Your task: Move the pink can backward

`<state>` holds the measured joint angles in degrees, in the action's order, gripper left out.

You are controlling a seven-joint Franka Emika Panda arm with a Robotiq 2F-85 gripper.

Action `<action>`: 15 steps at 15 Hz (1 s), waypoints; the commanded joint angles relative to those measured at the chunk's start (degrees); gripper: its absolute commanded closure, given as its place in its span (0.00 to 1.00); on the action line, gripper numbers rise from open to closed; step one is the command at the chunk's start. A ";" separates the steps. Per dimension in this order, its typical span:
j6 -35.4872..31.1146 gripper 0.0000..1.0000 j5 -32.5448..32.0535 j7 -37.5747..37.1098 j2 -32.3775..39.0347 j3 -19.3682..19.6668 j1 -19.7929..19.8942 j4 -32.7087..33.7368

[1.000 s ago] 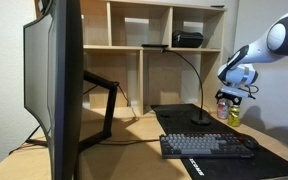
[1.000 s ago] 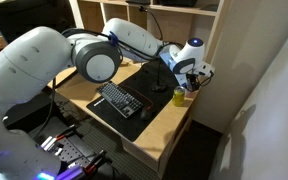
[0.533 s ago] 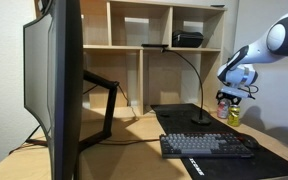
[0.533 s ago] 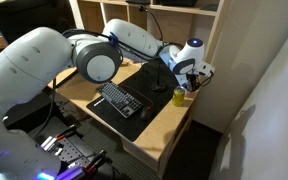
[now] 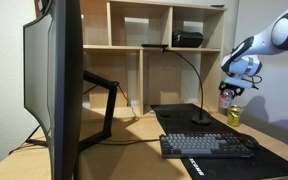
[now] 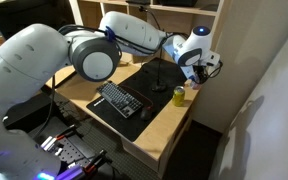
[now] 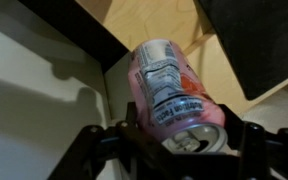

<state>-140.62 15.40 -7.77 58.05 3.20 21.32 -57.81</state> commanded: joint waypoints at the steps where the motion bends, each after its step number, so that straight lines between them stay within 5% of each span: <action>1: 6.94 0.47 0.68 7.30 -6.95 -2.24 3.52 -1.34; 9: 26.43 0.47 3.46 29.92 -21.82 -6.34 12.60 -8.08; 15: 35.24 0.47 5.01 49.73 -32.98 -6.60 18.22 -23.13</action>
<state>-108.89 19.08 33.28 32.51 -2.37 36.57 -69.72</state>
